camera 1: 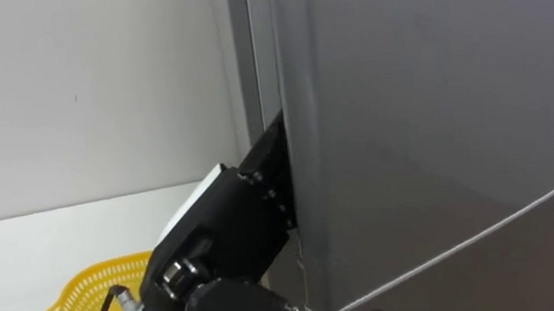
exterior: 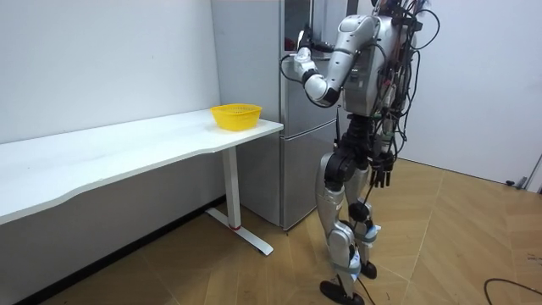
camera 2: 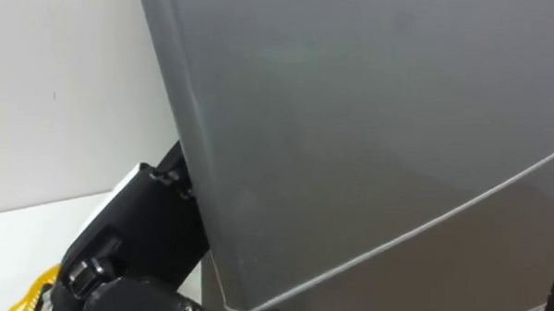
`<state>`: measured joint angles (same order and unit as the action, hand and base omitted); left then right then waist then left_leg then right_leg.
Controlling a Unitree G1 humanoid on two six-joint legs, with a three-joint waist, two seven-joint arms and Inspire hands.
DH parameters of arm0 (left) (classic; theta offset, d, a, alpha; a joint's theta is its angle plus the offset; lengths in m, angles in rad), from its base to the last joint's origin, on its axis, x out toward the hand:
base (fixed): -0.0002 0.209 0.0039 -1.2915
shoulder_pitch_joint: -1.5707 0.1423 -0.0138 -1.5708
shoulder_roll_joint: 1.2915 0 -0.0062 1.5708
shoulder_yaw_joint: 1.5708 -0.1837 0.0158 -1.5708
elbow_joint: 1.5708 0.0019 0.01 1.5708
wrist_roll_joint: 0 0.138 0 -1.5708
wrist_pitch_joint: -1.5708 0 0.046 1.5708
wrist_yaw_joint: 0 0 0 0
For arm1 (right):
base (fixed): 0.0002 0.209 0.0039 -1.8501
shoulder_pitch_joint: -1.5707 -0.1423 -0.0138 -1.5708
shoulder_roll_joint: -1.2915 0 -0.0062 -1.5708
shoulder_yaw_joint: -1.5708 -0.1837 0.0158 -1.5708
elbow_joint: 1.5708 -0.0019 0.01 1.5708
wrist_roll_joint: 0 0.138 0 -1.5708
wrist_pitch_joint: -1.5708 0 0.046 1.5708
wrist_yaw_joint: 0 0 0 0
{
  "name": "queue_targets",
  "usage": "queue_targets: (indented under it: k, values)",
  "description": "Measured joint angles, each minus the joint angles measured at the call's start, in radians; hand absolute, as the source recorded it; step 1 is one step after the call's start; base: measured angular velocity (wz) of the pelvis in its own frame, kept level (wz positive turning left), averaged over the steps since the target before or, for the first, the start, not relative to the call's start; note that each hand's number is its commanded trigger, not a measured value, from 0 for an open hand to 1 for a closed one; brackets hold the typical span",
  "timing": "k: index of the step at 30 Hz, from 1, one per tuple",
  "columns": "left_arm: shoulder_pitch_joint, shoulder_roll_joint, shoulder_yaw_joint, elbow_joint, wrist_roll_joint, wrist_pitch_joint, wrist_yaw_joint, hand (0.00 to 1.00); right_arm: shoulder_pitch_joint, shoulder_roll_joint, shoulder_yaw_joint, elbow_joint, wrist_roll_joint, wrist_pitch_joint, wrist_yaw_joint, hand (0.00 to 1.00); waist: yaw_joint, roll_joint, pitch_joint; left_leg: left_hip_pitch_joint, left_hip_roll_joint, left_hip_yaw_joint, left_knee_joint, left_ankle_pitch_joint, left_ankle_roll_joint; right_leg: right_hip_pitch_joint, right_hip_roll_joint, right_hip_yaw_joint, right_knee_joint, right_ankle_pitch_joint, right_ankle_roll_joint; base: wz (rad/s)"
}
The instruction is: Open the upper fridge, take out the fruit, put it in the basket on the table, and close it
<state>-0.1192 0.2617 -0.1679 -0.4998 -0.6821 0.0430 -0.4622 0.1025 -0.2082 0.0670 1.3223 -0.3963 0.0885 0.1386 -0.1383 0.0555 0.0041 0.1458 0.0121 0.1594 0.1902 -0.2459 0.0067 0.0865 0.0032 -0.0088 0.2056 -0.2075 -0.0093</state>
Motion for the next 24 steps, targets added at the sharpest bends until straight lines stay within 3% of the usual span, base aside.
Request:
queue_targets:
  k: [9, 14, 24]
  values:
    - [-0.053, -0.001, -0.069, 0.0, -0.036, 0.0, -0.091, 0.0, 0.008, -0.014, 0.0, -0.007, 0.039, -0.003, 0.007, 0.0, -0.022, 0.002, -0.0014, 0.01, 0.004, 0.028, 0.0, 0.0, 0.0, 0.0, 0.005, 0.019, 0.001, 0.002, -0.002, -0.08]
    - [-0.061, 0.002, -0.084, 0.0, -0.081, 0.0, -0.135, 0.0, 0.007, -0.014, 0.0, -0.009, 0.056, -0.009, 0.007, 0.0, -0.026, -0.01, 0.0035, 0.015, 0.009, 0.033, -0.001, 0.0, 0.0, -0.001, 0.013, 0.035, 0.0, 0.005, -0.006, -0.11]
    - [-0.062, 0.005, -0.085, 0.0, -0.092, 0.0, -0.177, 0.0, 0.01, -0.014, 0.0, -0.037, 0.056, -0.008, 0.007, 0.0, -0.025, -0.021, 0.0023, 0.014, 0.011, 0.033, -0.002, 0.0, 0.0, -0.004, 0.016, 0.037, -0.002, 0.006, -0.008, 0.0]
